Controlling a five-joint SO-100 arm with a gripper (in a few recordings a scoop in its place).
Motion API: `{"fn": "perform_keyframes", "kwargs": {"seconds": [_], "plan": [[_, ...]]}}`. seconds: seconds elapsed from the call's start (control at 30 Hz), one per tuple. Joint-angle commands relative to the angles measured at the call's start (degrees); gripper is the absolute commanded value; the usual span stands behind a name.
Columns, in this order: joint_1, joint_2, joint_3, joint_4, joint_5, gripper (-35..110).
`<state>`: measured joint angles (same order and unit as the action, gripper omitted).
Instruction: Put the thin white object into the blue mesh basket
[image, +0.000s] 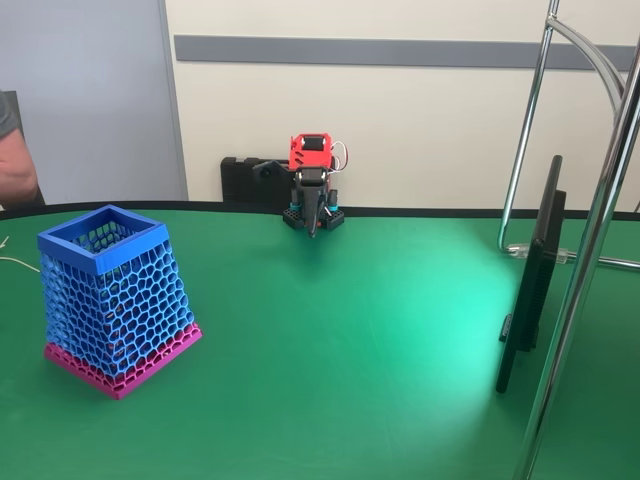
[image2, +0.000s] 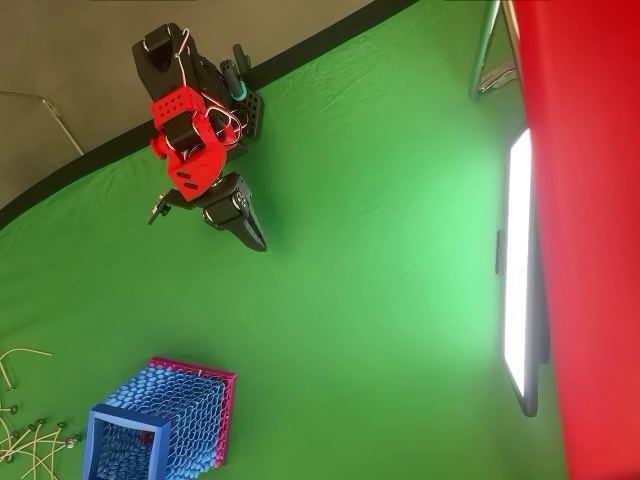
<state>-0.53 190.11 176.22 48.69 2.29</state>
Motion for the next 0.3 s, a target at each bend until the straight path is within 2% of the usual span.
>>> {"fn": "perform_keyframes", "kwargs": {"seconds": [0.0, 0.27], "plan": [[-0.2, 0.4, 0.4, 0.6, 0.5, 1], [-0.2, 0.4, 0.4, 0.9, 0.6, 1]]}}
